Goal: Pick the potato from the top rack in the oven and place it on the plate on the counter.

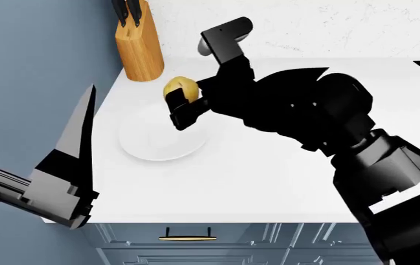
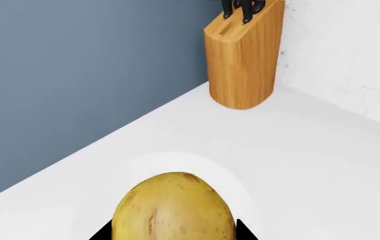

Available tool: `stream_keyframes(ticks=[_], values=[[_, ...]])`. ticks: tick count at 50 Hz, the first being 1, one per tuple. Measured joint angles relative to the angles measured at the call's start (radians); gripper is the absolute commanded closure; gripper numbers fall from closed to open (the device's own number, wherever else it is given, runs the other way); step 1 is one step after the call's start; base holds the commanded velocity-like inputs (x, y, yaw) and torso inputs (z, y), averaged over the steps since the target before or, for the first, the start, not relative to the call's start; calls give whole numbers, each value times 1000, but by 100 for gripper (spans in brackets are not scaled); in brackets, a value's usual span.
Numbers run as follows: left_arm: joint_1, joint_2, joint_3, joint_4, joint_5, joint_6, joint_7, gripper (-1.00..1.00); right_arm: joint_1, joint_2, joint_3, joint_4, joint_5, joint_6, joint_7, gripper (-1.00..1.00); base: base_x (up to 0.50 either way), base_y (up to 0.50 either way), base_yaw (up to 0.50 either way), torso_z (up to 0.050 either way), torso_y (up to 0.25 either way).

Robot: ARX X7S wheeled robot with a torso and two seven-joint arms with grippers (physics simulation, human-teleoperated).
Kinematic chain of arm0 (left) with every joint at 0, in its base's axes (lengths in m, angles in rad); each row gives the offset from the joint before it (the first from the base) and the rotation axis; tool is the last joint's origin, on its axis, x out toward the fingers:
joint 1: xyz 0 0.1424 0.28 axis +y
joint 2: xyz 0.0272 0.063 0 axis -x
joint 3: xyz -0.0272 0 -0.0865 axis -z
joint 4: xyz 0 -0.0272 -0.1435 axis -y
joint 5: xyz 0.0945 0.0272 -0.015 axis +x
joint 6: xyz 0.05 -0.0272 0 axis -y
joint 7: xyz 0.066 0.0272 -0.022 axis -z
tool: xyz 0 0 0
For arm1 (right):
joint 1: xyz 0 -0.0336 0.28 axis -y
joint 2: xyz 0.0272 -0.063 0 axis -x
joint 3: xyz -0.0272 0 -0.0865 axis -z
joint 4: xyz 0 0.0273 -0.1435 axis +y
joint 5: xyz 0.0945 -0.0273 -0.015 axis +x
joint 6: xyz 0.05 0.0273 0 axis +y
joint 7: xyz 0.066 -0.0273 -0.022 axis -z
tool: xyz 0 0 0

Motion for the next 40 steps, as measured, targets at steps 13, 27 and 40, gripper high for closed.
stream_keyframes(ticks=[13, 27, 40], values=[[0, 1, 6, 0, 4, 2, -3, -100, 17, -31, -34, 71, -14, 19, -37, 100, 0, 0, 0, 0, 0], [1, -8, 17, 0, 15, 3, -1, -100, 40, -72, -49, 163, -22, 18, -79, 100, 0, 0, 0, 0, 0], [3, -18, 10, 0, 14, -1, 6, -100, 59, -115, -56, 254, -28, 5, -112, 100, 0, 0, 0, 0, 0]])
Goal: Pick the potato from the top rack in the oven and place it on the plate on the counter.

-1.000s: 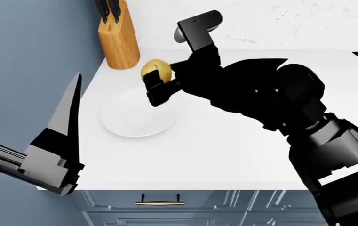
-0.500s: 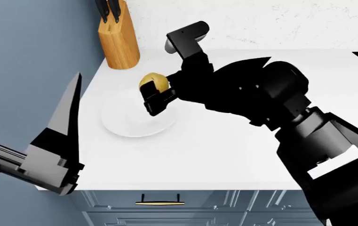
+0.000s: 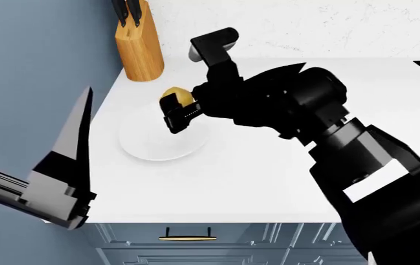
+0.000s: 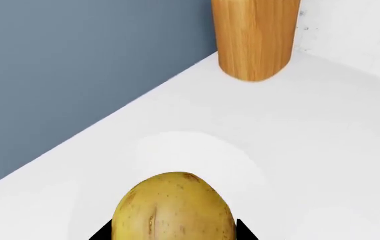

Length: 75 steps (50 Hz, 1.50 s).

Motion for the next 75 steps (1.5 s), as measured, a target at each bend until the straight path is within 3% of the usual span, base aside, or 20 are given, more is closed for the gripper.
stream_keyframes(ticks=[48, 75], values=[[6, -15, -55, 0, -30, -26, 21, -100, 8, -79, -71, 100, -26, -29, -38, 100, 0, 0, 0, 0, 0], [4, -20, -55, 0, -29, -28, 26, -100, 31, -108, -184, 140, 33, -91, -28, 100, 0, 0, 0, 0, 0]])
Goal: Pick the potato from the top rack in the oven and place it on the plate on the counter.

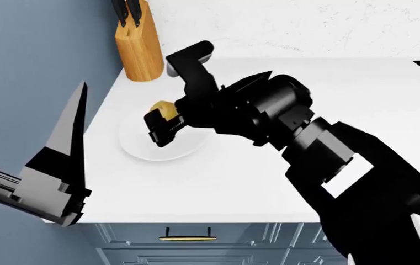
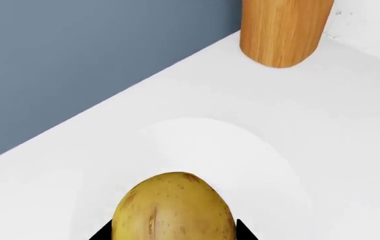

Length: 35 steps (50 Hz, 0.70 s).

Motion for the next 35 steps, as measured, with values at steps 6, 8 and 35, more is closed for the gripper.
stream_keyframes(ticks=[6, 8, 35], values=[[0, 0, 2, 0, 2, 1, 0, -100, 7, -1, -36, 9, 26, -17, 5, 100, 0, 0, 0, 0, 0], [-1, 0, 3, 0, 2, 1, -1, -100, 8, -2, -48, 12, 35, -23, 7, 100, 0, 0, 0, 0, 0], [4, -8, -4, 0, 3, -1, 2, -100, 32, -5, -223, 38, 181, -102, 23, 100, 0, 0, 0, 0, 0]])
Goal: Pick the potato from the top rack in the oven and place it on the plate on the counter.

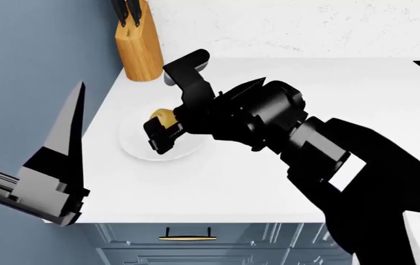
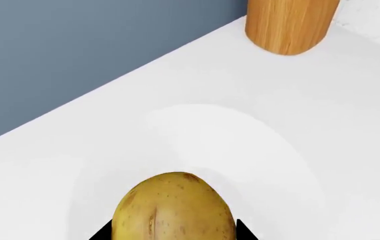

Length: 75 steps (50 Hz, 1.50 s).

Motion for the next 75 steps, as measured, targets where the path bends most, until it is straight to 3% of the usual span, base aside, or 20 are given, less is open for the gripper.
stream_keyframes(ticks=[20, 21, 48, 57, 75], values=[[17, -11, -40, 0, -11, -9, 10, -100, 33, -1, -155, 24, 118, -118, 54, 100, 0, 0, 0, 0, 0], [18, -11, -42, 0, -12, -9, 10, -100, 33, -1, -160, 24, 121, -122, 58, -100, 0, 0, 0, 0, 0], [23, -9, -48, 0, -11, -8, 10, -100, 50, 31, -177, 29, 138, -248, 88, -100, 0, 0, 0, 0, 0], [8, 1, -25, 0, -6, -4, 1, -100, 51, 190, -131, -188, 148, -329, 162, -100, 0, 0, 0, 0, 0], [-5, 22, 11, 0, 22, -1, -37, -100, -75, 628, -38, -768, 10, -626, 392, -100, 0, 0, 0, 0, 0]])
